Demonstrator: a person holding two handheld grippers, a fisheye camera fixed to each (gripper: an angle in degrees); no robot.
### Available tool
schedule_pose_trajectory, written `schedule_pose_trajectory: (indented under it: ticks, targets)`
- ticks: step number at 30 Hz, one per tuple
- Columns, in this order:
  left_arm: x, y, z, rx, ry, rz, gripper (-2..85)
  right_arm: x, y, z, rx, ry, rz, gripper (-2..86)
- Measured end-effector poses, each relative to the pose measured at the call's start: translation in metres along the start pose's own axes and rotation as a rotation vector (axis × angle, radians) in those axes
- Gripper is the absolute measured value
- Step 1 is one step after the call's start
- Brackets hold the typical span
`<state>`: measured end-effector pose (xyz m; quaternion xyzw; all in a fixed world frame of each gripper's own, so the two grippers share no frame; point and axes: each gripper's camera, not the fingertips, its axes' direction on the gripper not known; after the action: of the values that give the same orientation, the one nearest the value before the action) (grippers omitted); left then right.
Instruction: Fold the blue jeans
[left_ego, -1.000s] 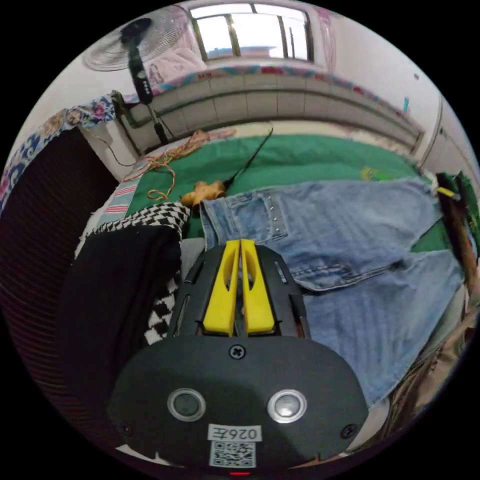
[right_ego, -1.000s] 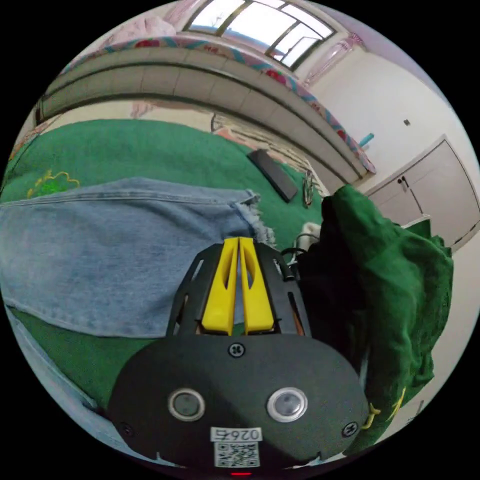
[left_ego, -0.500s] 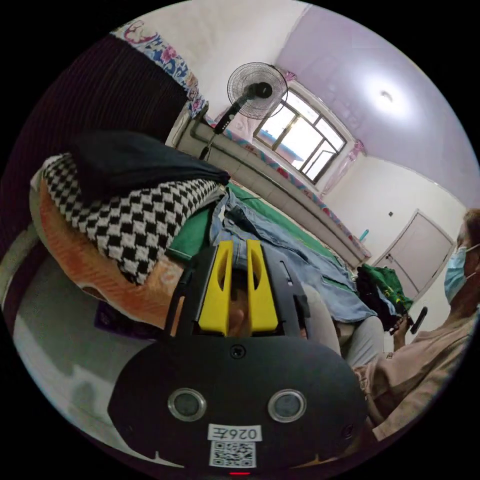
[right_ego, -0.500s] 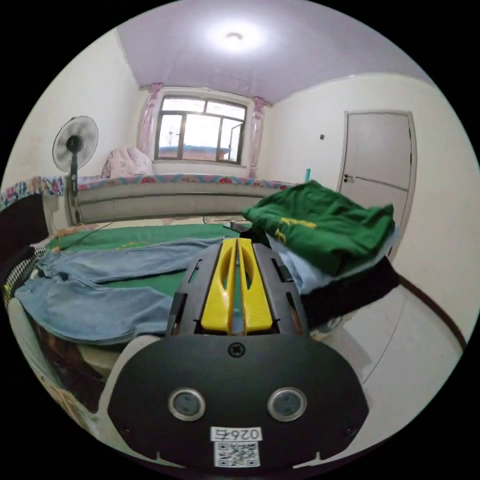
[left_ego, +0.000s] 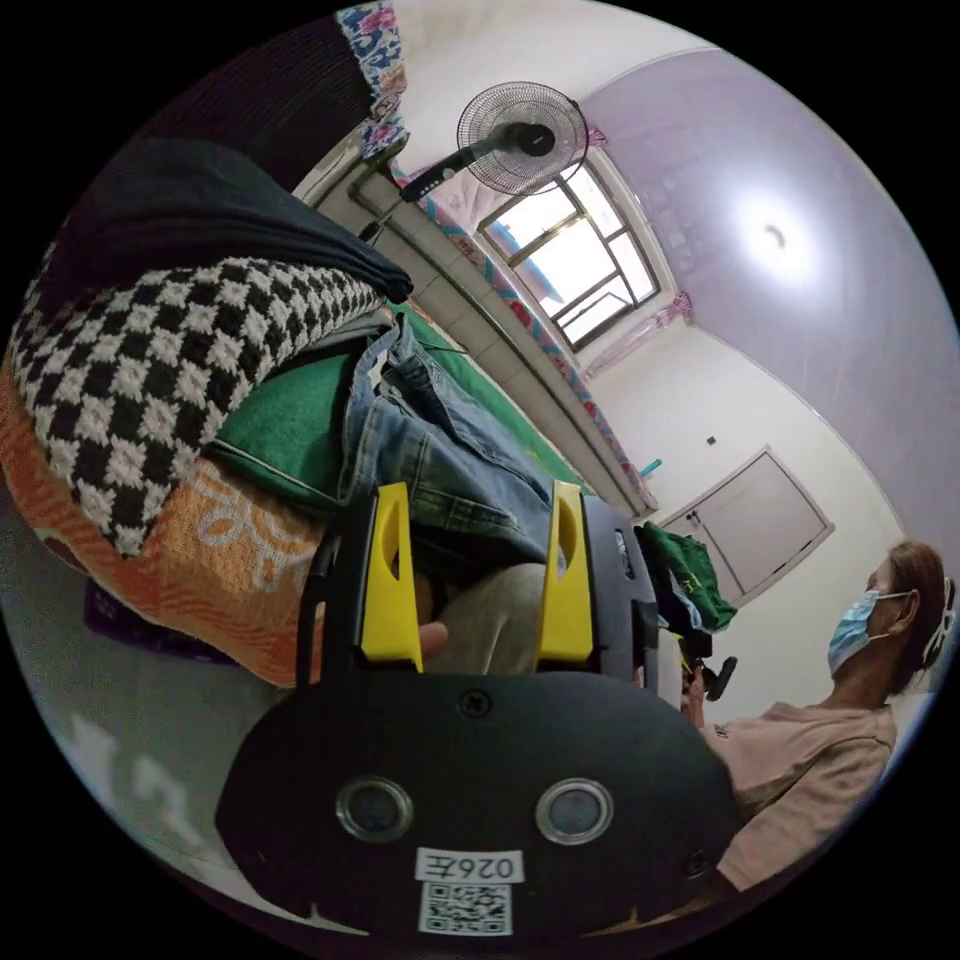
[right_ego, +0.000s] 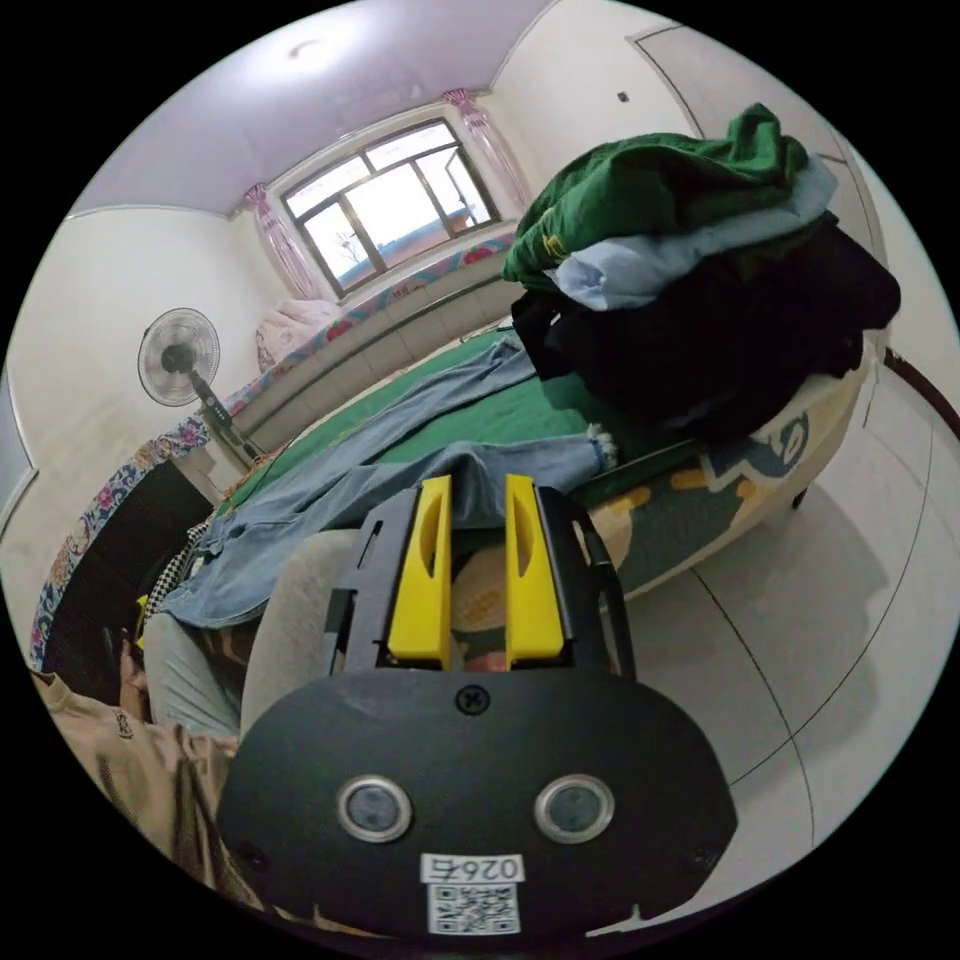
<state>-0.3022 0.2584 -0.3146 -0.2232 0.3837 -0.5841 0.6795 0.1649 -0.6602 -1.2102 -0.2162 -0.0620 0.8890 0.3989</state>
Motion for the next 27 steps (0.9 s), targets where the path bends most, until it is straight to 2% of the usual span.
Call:
schedule_pose_trajectory:
  ticks: [4, 6, 10, 12, 14, 17, 19, 22, 27]
  targets:
    - [0.008, 0.002, -0.007, -0.05, -0.177, 0.005, 18.5, -0.001, -0.017, -0.002, -0.005, 0.026, 0.003, 9.5]
    - [0.011, 0.006, -0.006, -0.073, -0.251, 0.011, 19.0, 0.003, -0.032, 0.003, -0.016, -0.033, 0.059, 11.5]
    - [0.01, 0.0, 0.018, -0.137, -0.125, -0.001, 22.4, 0.0, -0.051, 0.033, -0.137, -0.059, 0.065, 11.5]
    - [0.01, -0.008, 0.037, -0.177, -0.085, 0.001, 22.7, -0.007, -0.056, 0.066, -0.309, -0.05, 0.005, 7.1]
    - [0.011, -0.021, 0.056, -0.204, -0.09, 0.007, 17.9, -0.013, -0.054, 0.077, -0.367, -0.064, -0.028, 2.8]
    - [0.003, -0.036, 0.073, -0.254, -0.012, -0.1, 7.9, -0.025, -0.052, 0.066, -0.293, -0.074, -0.062, -0.4]
    - [0.003, -0.039, 0.076, -0.224, 0.029, -0.11, 5.5, -0.031, -0.053, 0.051, -0.201, -0.104, -0.055, -0.8]
    - [0.027, -0.041, 0.077, -0.196, -0.063, -0.005, 3.3, -0.052, -0.057, 0.016, 0.011, -0.213, -0.082, -1.1]
    - [0.062, -0.046, 0.081, -0.15, -0.093, 0.101, 1.7, -0.115, -0.077, 0.023, 0.05, 0.098, -0.289, -1.1]
